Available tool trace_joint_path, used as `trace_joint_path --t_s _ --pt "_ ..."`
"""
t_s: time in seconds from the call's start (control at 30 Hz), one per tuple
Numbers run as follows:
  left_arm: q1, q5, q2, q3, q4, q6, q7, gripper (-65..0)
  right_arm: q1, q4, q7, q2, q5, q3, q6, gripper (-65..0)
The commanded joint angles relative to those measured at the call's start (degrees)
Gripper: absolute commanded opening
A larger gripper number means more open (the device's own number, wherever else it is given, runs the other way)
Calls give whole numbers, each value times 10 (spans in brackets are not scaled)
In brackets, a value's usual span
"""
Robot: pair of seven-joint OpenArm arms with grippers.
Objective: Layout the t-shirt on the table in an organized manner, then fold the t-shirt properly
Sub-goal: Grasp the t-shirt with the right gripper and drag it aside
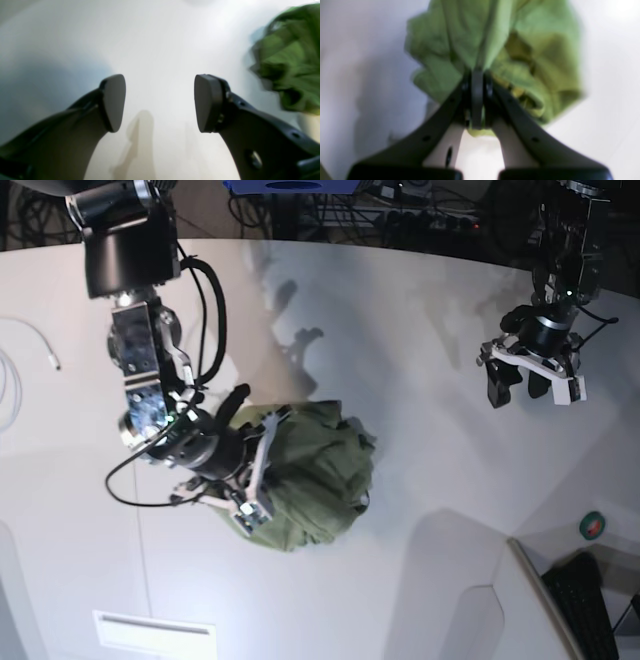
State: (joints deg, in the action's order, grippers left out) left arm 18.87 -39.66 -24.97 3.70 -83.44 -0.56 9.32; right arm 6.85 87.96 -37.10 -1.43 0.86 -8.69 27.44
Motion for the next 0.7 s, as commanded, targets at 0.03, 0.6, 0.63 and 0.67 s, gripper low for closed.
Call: trace_joint_path --t_s 0.03,0.6,0.63,0.67 --pt "-21 -3 -8 -11 1 2 -15 -234 -10 97 -7 9 -9 3 5 -650" --pt "-276 78 55 -298 79 2 -15 -230 -138 273 -14 82 -9 118 5 -650" --pt "-287 77 66 -299 79 2 -15 -230 -144 273 -13 82 -9 140 5 -650" --pt "-294 78 74 -299 79 2 -15 -230 -146 273 -12 81 -9 159 5 -650"
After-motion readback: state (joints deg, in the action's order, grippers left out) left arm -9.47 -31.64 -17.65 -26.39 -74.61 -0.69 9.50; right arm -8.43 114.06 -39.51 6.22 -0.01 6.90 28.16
